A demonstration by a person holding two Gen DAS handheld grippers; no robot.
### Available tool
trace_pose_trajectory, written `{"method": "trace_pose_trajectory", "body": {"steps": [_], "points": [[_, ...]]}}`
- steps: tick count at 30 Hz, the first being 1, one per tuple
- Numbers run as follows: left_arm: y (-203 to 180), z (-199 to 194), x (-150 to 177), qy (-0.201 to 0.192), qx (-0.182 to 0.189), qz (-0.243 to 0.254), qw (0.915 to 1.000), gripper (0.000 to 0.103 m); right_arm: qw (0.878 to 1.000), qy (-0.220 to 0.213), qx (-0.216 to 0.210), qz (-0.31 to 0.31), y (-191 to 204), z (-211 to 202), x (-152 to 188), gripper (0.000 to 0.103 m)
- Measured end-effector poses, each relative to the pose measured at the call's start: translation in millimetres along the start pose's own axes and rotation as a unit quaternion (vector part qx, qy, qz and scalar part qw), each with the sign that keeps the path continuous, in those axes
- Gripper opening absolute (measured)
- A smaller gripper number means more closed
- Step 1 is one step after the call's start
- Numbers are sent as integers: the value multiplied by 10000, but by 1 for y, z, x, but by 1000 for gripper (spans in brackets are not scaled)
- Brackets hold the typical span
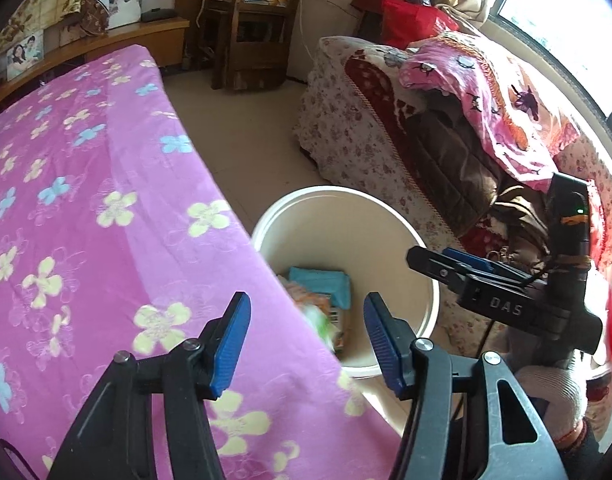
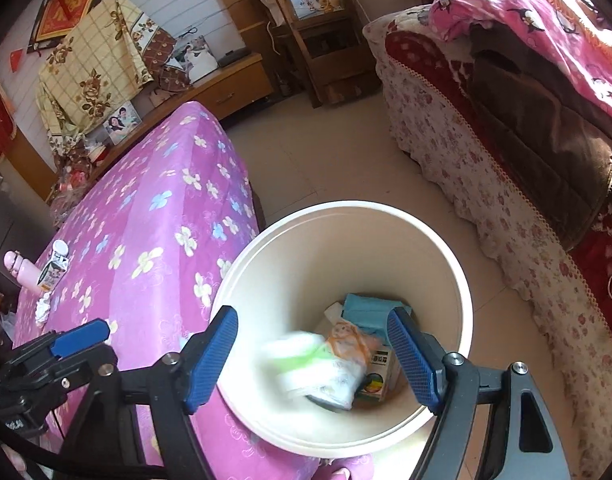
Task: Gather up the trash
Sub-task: 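Move both open tools back over the table toward the tissue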
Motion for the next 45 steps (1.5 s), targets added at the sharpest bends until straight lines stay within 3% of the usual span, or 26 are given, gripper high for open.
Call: {"method": "trace_pose_trajectory", "body": {"steps": [27, 45], "points": [[93, -53, 38, -372, -791, -642, 9941, 60, 9957, -43, 87, -925, 104, -12, 21, 80], [195, -96, 84, -546, -1233, -1480, 9797, 60, 9870, 262, -268, -1563, 200, 17, 40, 80]]}}
Point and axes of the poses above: each gripper's, at about its wrist camera, not at the fingertips, and z roughly the way its jaws point, y to its left, x to its underside, the point moved 7 cm from there along z, roughly the way its jaws point, and after that the axes turned 11 degrees about y, right-handed, at the moved point
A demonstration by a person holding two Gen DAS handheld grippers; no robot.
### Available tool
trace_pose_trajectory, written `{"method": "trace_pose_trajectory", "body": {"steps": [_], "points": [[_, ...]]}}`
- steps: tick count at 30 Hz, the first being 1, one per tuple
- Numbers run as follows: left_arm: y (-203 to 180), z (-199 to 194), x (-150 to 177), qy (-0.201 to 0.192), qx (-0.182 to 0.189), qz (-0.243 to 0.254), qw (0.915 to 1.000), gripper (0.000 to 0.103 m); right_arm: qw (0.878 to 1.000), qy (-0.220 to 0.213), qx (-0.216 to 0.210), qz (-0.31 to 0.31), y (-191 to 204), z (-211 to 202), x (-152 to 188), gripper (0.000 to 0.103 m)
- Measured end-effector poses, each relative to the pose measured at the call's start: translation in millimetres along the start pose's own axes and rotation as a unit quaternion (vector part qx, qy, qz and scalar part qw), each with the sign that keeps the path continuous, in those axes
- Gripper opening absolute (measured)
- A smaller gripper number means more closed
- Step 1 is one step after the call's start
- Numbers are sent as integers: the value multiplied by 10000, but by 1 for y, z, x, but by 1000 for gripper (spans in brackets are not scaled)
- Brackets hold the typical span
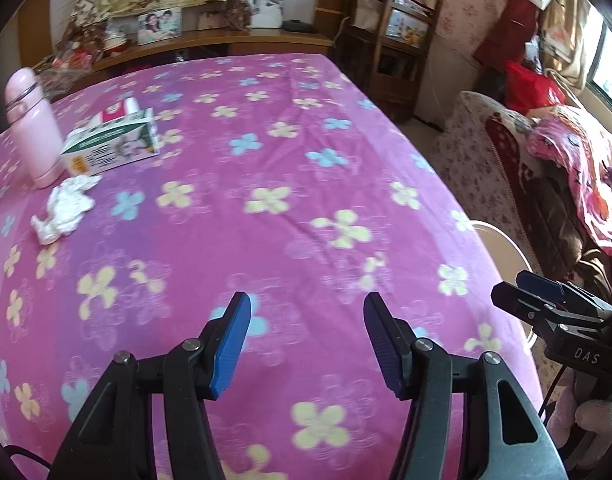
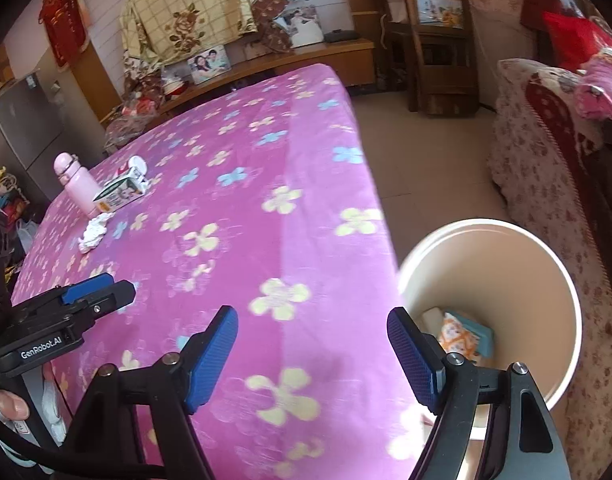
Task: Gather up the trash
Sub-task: 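Move both open tools back over the table toward the tissue, then grasp the crumpled white tissue with the left tool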
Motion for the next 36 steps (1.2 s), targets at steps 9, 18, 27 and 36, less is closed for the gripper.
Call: {"method": "trace_pose_trajectory", "body": {"steps": [9, 18, 27, 36], "points": [[57, -8, 6, -39, -195, -359, 9992, 60, 9988, 192, -102, -436, 57, 25, -7, 80], [117, -14, 10, -42, -292, -784, 9965, 61, 9961, 345, -282, -756, 109, 49, -16, 80], [182, -20, 3, -142, -282, -1319, 9908, 70, 9918, 527, -460, -1071, 151, 72, -20, 80], [233, -6, -40, -238, -393, -1587, 9863, 77, 9896, 518, -627, -1186, 174, 82, -38, 80]]}}
Point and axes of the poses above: each gripper's, at about its wrist camera, not at the fingertips, and z roughly the way its jaws point, y to its left, x to its underside, the point moved 7 cm from there along z, roughly the way its jaws point, and after that the axes turned 11 degrees about y, right-handed, at the moved point
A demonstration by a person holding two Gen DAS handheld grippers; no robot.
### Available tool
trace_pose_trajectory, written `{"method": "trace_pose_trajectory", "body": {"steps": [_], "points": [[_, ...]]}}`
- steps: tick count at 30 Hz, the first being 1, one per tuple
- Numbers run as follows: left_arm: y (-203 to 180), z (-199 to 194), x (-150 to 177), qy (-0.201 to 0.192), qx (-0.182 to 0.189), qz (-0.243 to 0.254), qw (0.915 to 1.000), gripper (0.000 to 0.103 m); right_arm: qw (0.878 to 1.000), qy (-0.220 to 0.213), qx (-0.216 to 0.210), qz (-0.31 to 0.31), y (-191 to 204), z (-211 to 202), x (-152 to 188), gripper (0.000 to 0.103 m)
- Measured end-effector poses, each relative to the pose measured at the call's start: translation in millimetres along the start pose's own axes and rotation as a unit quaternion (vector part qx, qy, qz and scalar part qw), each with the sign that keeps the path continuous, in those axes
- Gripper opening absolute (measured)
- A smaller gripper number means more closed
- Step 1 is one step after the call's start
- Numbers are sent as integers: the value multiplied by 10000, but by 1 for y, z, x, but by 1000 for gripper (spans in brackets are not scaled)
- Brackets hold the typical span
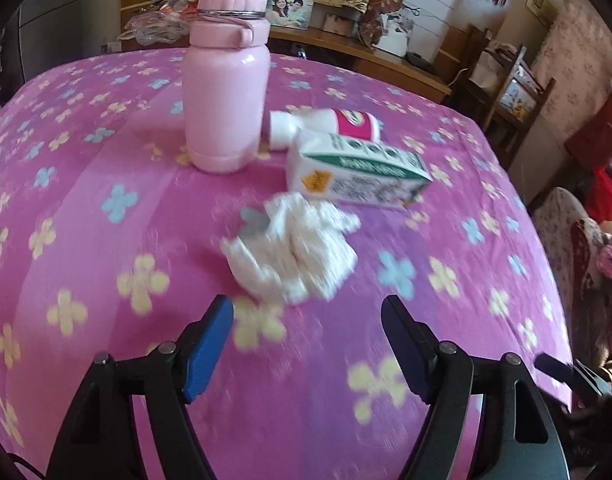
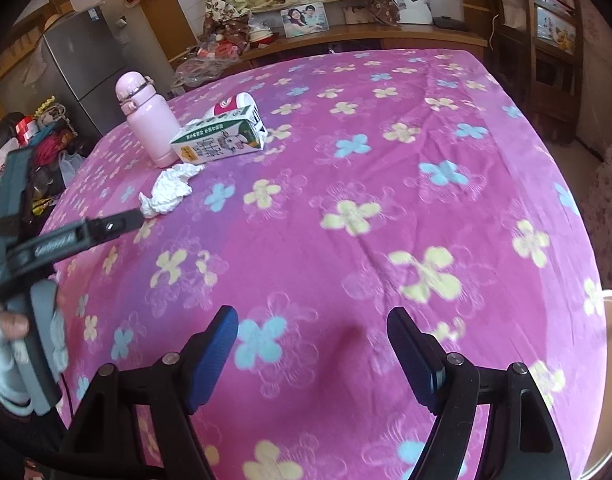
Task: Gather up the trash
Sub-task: 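Grasp the crumpled white tissue with the left tool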
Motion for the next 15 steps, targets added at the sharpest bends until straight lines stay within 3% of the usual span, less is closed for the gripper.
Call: {"method": "trace_pose_trajectory", "body": {"steps": [10, 12, 13, 15], "points": [[9, 40, -36, 106, -331, -150, 9993, 74, 9999, 98, -71, -123, 9, 22, -22, 80], [7, 42, -37, 74, -541, 45, 9985, 53, 9998, 115, -70, -169, 12, 27, -28, 80], [7, 42, -37, 84, -607, 144, 9980, 30, 9997, 112, -75, -193, 13, 28, -31, 80], [9, 39, -36, 158, -500, 187, 9985, 24, 9996, 74, -83, -271, 17, 31, -42, 80]]}}
Point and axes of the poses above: each gripper's, at about its wrist camera, not at the fingertips, and z roughly the way its jaws point, y to its left, x to its underside, the point moved 7 cm from there along z, roughly the way its jaws point, and after that the axes turned 11 degrees about y, right-handed, at the moved point
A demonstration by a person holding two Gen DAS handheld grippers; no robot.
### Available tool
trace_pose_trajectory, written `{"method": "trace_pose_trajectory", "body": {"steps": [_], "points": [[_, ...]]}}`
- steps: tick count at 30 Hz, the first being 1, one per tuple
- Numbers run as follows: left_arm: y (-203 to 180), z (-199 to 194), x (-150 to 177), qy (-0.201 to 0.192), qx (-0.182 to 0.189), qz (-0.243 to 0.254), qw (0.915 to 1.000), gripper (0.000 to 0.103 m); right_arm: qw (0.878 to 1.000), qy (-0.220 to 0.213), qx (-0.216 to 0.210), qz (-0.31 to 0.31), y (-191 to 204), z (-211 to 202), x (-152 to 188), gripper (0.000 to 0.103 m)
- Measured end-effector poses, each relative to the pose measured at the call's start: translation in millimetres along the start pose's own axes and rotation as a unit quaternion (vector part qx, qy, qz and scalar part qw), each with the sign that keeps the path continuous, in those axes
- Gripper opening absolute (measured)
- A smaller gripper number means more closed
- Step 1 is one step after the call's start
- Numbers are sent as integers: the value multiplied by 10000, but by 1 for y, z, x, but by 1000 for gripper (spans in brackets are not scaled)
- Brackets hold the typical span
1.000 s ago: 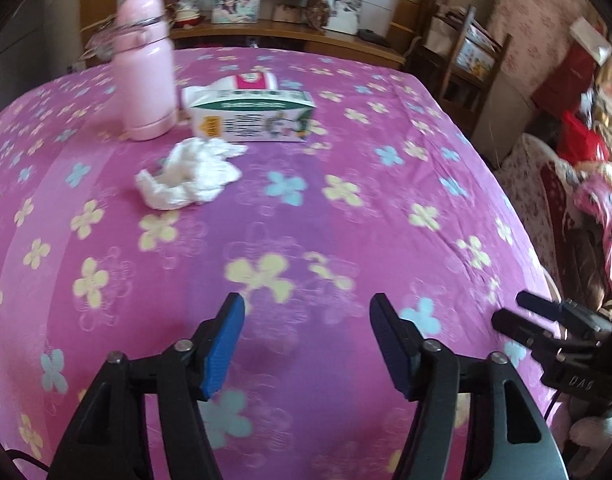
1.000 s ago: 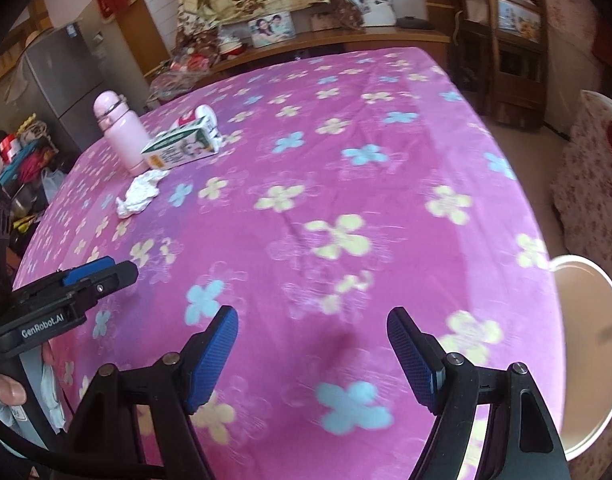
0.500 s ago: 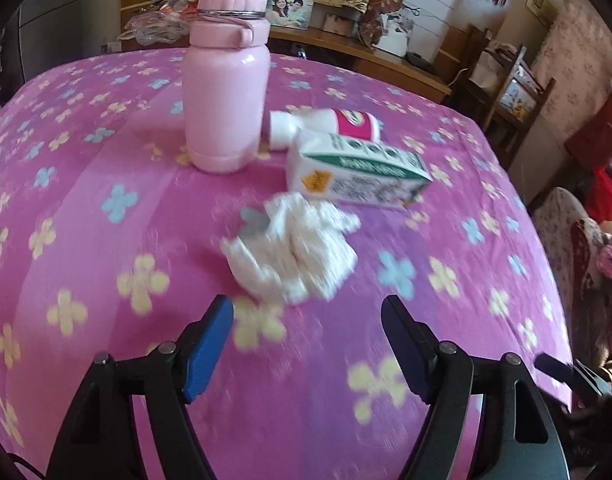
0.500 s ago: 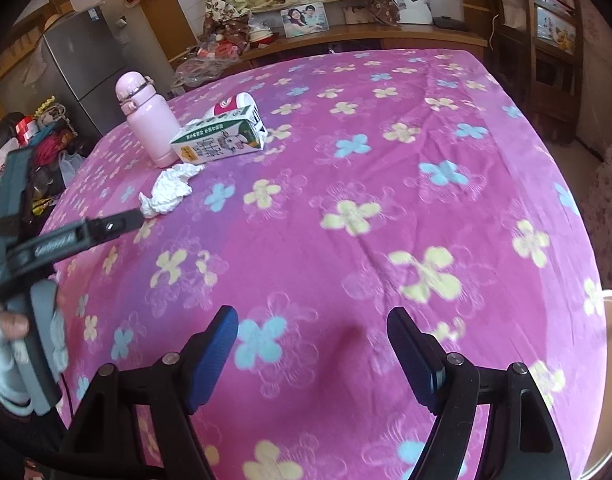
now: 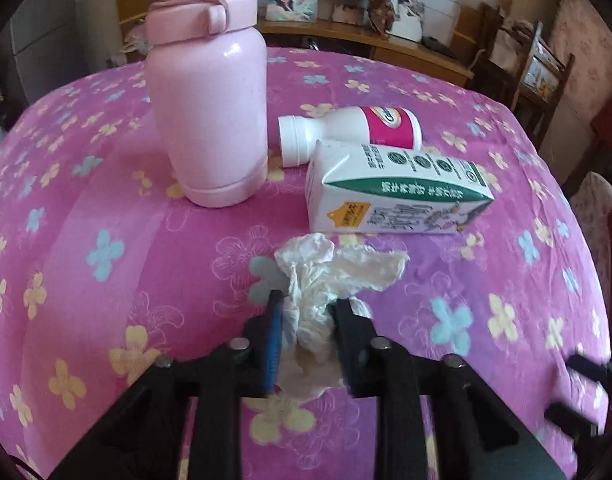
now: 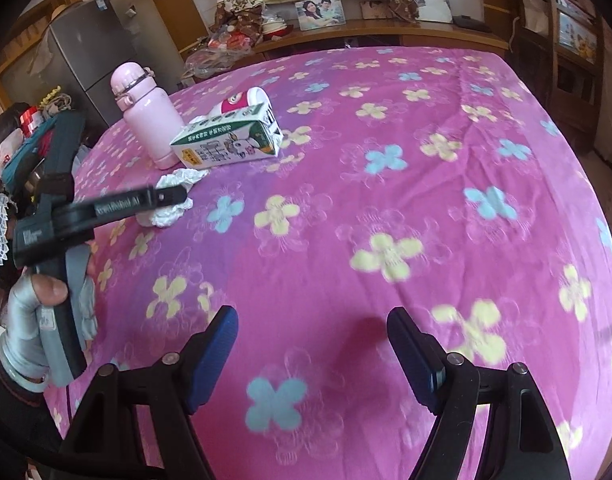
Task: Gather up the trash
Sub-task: 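Grasp the crumpled white tissue with the left tool, then grasp the green-white milk carton with the right tool while the left tool holds the tissue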
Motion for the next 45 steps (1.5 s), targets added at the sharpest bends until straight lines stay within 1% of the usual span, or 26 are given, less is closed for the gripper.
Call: {"method": "trace_pose_trajectory", "body": {"steps": [1, 3, 5, 7, 10, 13, 17, 19, 21, 25, 27, 30, 32, 35, 37, 39, 41, 45], "points": [[3, -2, 2, 26, 43, -14, 10000, 23, 10000, -18, 12, -20, 1, 1, -5, 80], [9, -7, 4, 53, 4, -23, 10000, 22, 10000, -89, 23, -22, 1, 3, -20, 80], [16, -14, 7, 25, -43, -16, 10000, 21, 9998, -191, 7, 48, -1, 5, -40, 80], [20, -20, 7, 41, -68, -13, 10000, 21, 9995, -265, 83, 126, -5, 8, -61, 80], [22, -26, 6, 44, -91, 31, 9999, 21, 9987, -345, 167, 346, -16, 18, -96, 80], [20, -31, 3, 14, -154, 146, 9998, 21, 9976, -396, 107, 561, -26, 27, -127, 80], [22, -29, 3, 101, -177, 183, 9996, 21, 9970, -405, 162, 638, -35, 43, -162, 80], [24, -27, 5, 135, -177, 181, 9996, 21, 9967, -389, 88, 708, -38, 52, -173, 80], [26, -27, 7, 148, -192, 181, 9995, 21, 9964, -347, -112, 767, -37, 61, -181, 80], [36, -28, 13, 185, -210, 106, 9996, 21, 9980, -216, -298, 507, -21, 73, -184, 80], [42, -30, 16, 168, -227, 86, 9996, 21, 9989, -105, -349, 288, -9, 75, -178, 80], [51, -35, 22, 151, -286, 38, 9995, 21, 9991, 129, -413, -36, 12, 76, -154, 80], [61, -40, 27, 143, -302, -65, 9994, 21, 9980, 229, -537, -233, 28, 72, -135, 80], [78, -47, 33, 126, -312, -249, 9991, 21, 9942, 400, -837, -553, 62, 66, -107, 80], [87, -54, 39, 92, -339, -328, 9988, 21, 9916, 524, -892, -776, 83, 65, -92, 80], [94, -60, 44, 66, -358, -365, 9987, 21, 9905, 518, -865, -940, 97, 61, -84, 80], [98, -65, 50, 54, -357, -382, 9986, 21, 9919, 348, -714, -989, 103, 52, -82, 80], [100, -67, 58, 57, -254, -439, 9987, 21, 9934, 153, -807, -801, 112, 37, -82, 80]]}}
Point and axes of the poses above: each gripper's, at about its wrist camera, not at the fingertips, and z roughly the way its jaws point, y to its left, x to its underside, the point moved 7 cm from there along z, roughly the way its jaws point, and after that the axes turned 11 degrees about y, right-handed, at the moved point
